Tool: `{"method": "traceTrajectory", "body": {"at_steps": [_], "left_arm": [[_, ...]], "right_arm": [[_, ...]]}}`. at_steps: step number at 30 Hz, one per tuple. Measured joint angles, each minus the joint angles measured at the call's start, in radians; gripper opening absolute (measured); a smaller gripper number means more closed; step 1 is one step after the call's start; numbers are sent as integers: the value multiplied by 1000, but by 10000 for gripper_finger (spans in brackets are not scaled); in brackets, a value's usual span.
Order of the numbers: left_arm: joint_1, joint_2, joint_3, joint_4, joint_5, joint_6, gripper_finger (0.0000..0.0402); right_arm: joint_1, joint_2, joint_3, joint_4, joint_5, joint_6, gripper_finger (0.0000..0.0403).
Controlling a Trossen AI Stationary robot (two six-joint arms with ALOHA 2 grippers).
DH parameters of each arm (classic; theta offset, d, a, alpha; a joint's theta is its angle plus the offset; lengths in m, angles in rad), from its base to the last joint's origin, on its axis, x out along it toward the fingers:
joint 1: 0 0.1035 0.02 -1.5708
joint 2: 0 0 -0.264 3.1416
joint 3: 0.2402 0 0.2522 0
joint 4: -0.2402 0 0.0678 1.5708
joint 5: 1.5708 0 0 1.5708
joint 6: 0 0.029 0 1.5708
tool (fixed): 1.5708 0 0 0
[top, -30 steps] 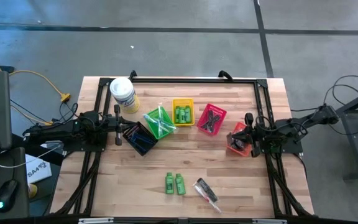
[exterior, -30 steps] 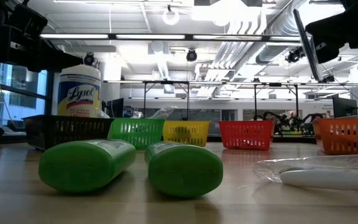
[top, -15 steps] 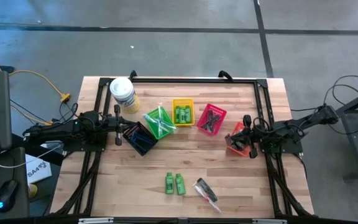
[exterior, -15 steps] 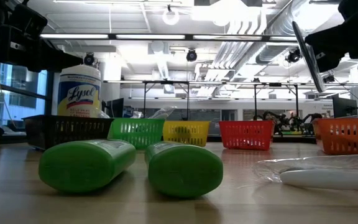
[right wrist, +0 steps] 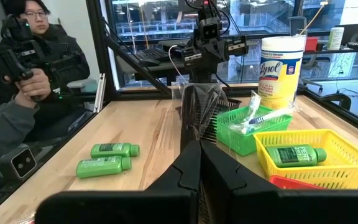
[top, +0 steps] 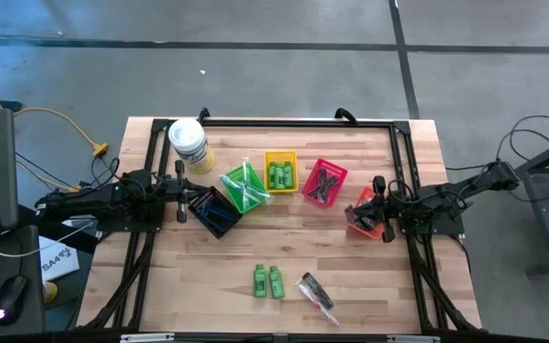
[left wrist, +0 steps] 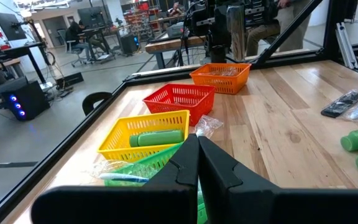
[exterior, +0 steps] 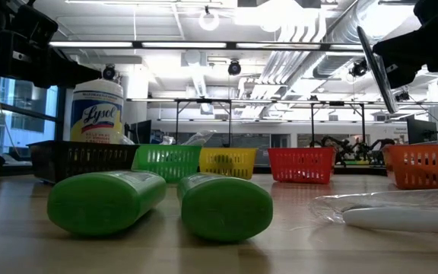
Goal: Pick & Place Travel size toiletries
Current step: Put the black hair comb into the red bin
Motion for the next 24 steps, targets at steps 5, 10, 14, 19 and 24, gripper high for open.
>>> {"method": "traceTrajectory", "body": {"at_steps": [5,10,14,19,24], "left_arm": [[0,0,0,0,0,0,0],[0,0,0,0,0,0,0],[0,0,0,0,0,-1,0],[0,0,0,0,0,-1,0],[0,0,0,0,0,-2,0]], "right_arm": [[0,0,0,0,0,-3,2],[0,0,0,0,11,-8,2],[0,0,0,6,38,-10,2],[0,1,10,90,26,-30,2],[0,28,72,58,33,-73,2]]}}
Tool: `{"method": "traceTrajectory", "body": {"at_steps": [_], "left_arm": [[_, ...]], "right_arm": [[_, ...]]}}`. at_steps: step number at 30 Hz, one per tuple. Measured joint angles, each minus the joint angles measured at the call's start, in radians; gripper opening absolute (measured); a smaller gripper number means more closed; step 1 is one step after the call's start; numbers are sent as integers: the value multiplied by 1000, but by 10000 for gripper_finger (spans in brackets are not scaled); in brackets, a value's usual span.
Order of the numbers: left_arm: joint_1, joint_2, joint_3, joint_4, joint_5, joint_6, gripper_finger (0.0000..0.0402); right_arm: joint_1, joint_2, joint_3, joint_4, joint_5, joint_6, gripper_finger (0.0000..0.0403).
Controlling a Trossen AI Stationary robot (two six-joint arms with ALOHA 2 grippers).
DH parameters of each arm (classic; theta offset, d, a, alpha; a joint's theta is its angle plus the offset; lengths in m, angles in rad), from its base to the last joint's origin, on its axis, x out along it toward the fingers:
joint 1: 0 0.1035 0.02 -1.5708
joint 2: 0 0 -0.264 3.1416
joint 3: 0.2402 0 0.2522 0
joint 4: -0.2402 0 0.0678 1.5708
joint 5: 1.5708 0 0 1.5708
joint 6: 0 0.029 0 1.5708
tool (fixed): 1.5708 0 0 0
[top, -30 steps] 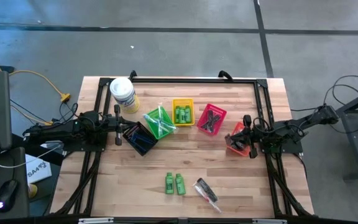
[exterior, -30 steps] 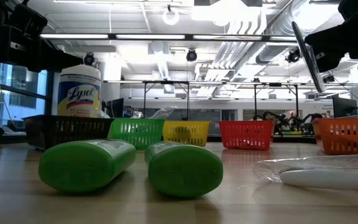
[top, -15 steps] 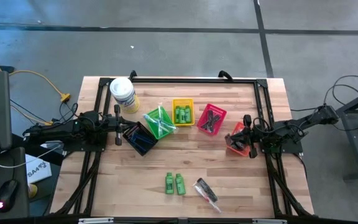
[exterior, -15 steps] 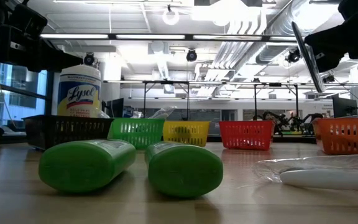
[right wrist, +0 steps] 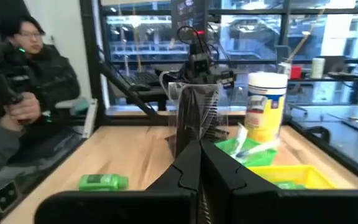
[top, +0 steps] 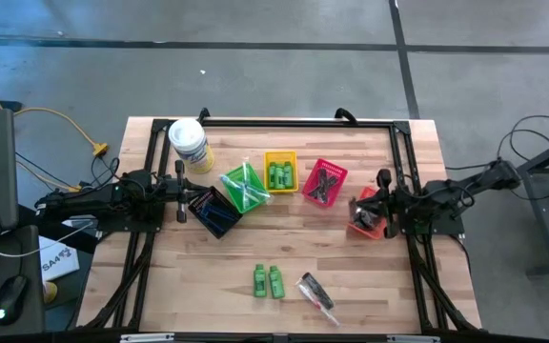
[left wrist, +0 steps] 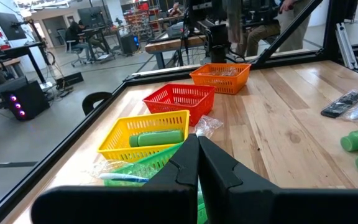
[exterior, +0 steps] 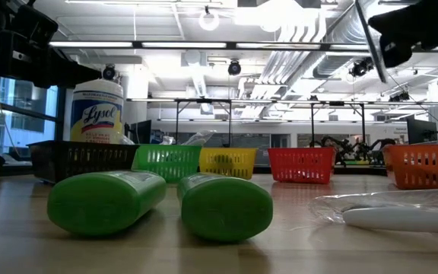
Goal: Pick & Place Travel size toiletries
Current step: Put the black hair comb into the red bin
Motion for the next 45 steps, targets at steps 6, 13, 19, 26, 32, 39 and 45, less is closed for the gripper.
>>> {"method": "traceTrajectory", "body": {"at_steps": [6,13,19,26,32,39,45], "left_arm": [[0,0,0,0,0,0,0],[0,0,0,0,0,-9,0],[0,0,0,0,0,-17,0],[0,0,0,4,0,-23,0],[0,0,0,3,0,-24,0],[0,0,0,3,0,-26,0],[0,0,0,-1,0,-28,0]], "right_arm": [[-11,106,138,-88,94,-23,2],[-133,308,308,-169,111,-1,2],[-273,462,386,-172,21,42,2],[-440,602,425,-126,-102,151,2],[-556,677,425,-82,-270,219,2],[-618,782,425,-96,-301,343,2],[-628,869,425,-88,-278,387,2]]}}
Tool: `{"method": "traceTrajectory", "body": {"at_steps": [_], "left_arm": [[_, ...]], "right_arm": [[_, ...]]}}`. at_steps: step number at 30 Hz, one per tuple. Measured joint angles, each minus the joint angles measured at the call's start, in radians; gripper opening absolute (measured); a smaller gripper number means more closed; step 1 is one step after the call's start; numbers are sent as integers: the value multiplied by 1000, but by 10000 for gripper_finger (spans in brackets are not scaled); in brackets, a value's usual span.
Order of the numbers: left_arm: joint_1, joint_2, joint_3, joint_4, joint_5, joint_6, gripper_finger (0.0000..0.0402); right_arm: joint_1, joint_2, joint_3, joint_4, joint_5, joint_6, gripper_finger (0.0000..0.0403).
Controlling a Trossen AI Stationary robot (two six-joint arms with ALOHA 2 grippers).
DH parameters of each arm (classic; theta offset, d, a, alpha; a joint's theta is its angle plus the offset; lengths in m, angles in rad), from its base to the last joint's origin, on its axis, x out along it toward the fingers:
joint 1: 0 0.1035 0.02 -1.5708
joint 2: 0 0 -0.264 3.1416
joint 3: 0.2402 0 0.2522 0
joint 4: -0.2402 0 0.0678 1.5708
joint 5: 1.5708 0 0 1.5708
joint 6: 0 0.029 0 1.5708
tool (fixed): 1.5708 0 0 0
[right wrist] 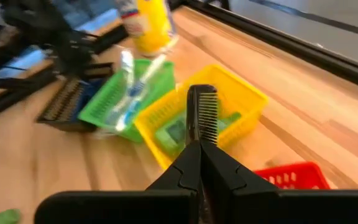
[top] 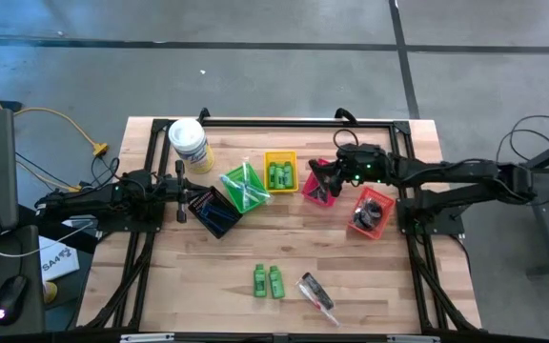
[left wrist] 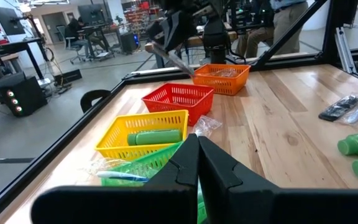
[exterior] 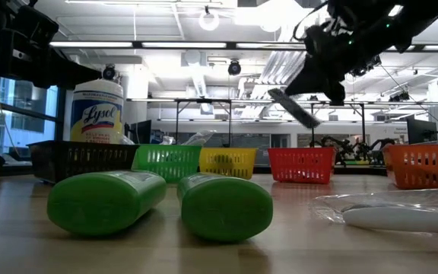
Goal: Pick & Place Travel size toiletries
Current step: Put the black hair comb into the red bin
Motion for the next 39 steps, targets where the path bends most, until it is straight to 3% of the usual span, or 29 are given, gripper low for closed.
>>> {"method": "traceTrajectory", "body": {"at_steps": [11,26,39], "left_arm": [[0,0,0,-4,0,0,0],[0,0,0,-4,0,-6,0],[0,0,0,-4,0,-5,0]], "right_arm": [[17,42,-118,125,145,131,2],[54,78,-145,74,215,221,2],[46,161,-145,42,212,247,2]]}}
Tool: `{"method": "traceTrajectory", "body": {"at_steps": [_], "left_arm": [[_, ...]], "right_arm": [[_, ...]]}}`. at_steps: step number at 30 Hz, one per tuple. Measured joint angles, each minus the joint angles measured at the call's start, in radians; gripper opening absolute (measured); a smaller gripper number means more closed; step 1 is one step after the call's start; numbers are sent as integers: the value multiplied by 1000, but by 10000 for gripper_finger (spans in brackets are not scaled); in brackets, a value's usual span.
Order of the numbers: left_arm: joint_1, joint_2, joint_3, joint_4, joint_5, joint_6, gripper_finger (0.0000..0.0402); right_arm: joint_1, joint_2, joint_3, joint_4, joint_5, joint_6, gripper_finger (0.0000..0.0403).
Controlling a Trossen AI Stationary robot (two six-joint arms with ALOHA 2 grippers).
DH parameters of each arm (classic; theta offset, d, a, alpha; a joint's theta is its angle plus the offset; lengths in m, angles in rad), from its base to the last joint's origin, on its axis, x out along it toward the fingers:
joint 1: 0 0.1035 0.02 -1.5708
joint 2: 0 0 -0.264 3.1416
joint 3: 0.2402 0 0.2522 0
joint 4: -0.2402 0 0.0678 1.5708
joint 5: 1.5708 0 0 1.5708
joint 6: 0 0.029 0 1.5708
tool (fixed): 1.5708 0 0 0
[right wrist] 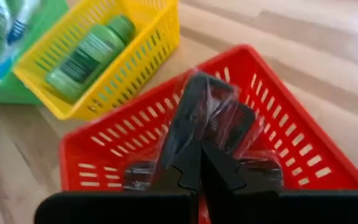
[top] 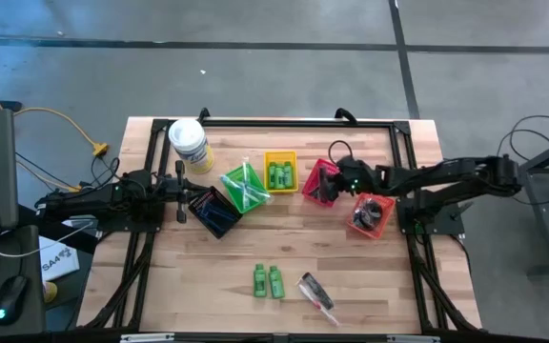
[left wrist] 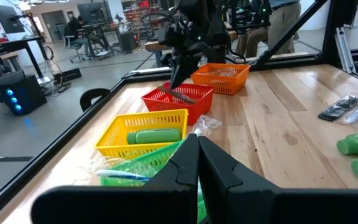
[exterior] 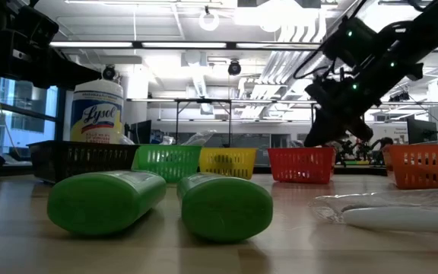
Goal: Pick & Place Travel size toiletries
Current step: Put the black hair comb into the red bin, then put the green shampoo bottle into the yellow bin
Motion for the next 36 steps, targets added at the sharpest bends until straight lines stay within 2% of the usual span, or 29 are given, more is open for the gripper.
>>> {"method": "traceTrajectory", "body": {"at_steps": [9,17,22,31,36], "left_arm": [[0,0,0,0,0,0,0],[0,0,0,0,0,0,0],[0,0,0,0,0,1,0],[0,0,0,-10,0,1,0],[0,0,0,-16,0,1,0]], "right_arm": [[-44,105,0,27,-1,0,2],[-57,119,0,52,-4,-11,2],[-43,116,0,146,-18,-106,2],[-1,104,0,423,-207,-352,2],[26,-9,0,438,-301,-452,2]]}}
